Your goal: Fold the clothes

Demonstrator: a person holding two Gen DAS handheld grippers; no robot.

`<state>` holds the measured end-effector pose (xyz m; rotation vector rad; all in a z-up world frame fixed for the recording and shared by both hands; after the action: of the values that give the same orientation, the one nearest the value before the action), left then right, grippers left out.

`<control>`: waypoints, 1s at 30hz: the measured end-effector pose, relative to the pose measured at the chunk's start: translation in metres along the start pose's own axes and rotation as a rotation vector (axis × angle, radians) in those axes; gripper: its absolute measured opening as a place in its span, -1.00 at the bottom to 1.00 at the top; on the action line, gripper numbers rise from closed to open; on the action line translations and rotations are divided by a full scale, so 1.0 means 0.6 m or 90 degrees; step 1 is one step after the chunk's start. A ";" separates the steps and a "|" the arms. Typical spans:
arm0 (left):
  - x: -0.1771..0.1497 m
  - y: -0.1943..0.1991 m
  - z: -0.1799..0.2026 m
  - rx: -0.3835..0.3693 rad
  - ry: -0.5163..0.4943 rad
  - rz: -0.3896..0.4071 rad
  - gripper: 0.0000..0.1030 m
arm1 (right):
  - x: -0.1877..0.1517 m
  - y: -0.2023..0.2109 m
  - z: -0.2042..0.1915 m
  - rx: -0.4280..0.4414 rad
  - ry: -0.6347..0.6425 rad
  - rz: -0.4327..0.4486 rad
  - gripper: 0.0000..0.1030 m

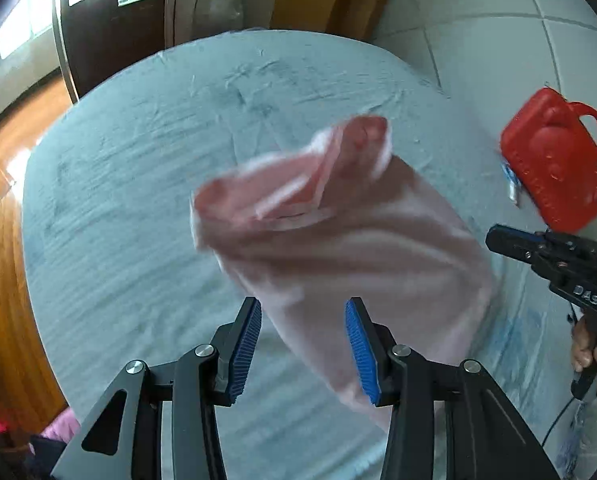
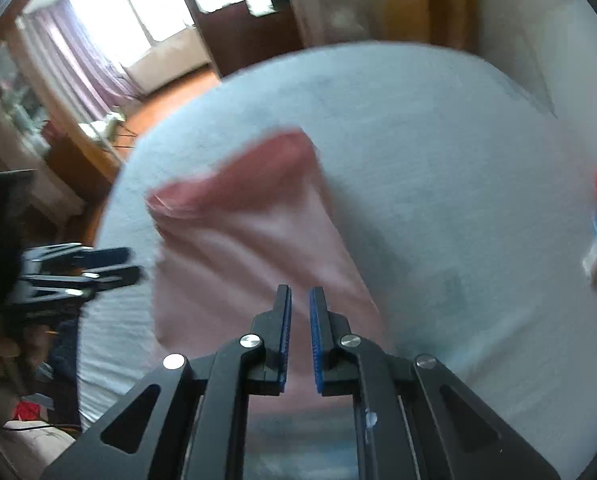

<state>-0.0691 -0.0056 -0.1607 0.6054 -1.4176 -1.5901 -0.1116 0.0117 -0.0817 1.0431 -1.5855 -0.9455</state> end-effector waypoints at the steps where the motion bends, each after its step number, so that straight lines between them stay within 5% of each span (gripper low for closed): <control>1: 0.012 -0.007 -0.004 0.002 -0.003 -0.007 -0.13 | 0.019 -0.012 -0.005 0.001 0.008 -0.006 -0.82; 10: 0.095 -0.053 -0.049 -0.005 0.005 -0.022 -0.13 | 0.143 -0.122 -0.007 0.039 0.048 -0.069 -0.82; 14: 0.133 -0.046 -0.111 0.025 0.083 0.020 -0.13 | 0.192 -0.126 0.024 0.044 0.006 -0.018 -0.82; 17: 0.149 -0.045 -0.138 0.024 0.107 0.017 0.11 | 0.212 -0.114 0.054 0.054 -0.044 0.008 -0.81; 19: 0.146 -0.038 -0.137 0.008 0.092 0.014 0.48 | 0.209 -0.110 0.054 0.061 -0.038 -0.004 -0.79; 20: 0.141 -0.035 -0.128 -0.003 0.073 0.016 0.68 | 0.207 -0.110 0.050 0.058 -0.029 -0.020 -0.63; 24: 0.127 -0.037 -0.090 -0.026 0.022 0.012 0.76 | 0.185 -0.106 0.038 0.021 -0.004 -0.035 0.41; 30: 0.141 -0.071 -0.112 -0.003 0.064 0.004 0.73 | 0.187 -0.115 0.054 0.029 -0.012 -0.038 0.42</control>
<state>-0.0667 -0.1147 -0.1998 0.6676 -1.3398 -1.5358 -0.1482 -0.1139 -0.1186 1.1220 -1.6059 -0.9655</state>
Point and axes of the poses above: each gripper's, at about its wrist camera, not at the fingertips, and y roughly against the way its jaws point, z to its right, x to its top, the point moved 2 cm from there along -y, roughly the way its jaws point, and after that the axes turned 14 degrees about -z, right-handed, at the moved point
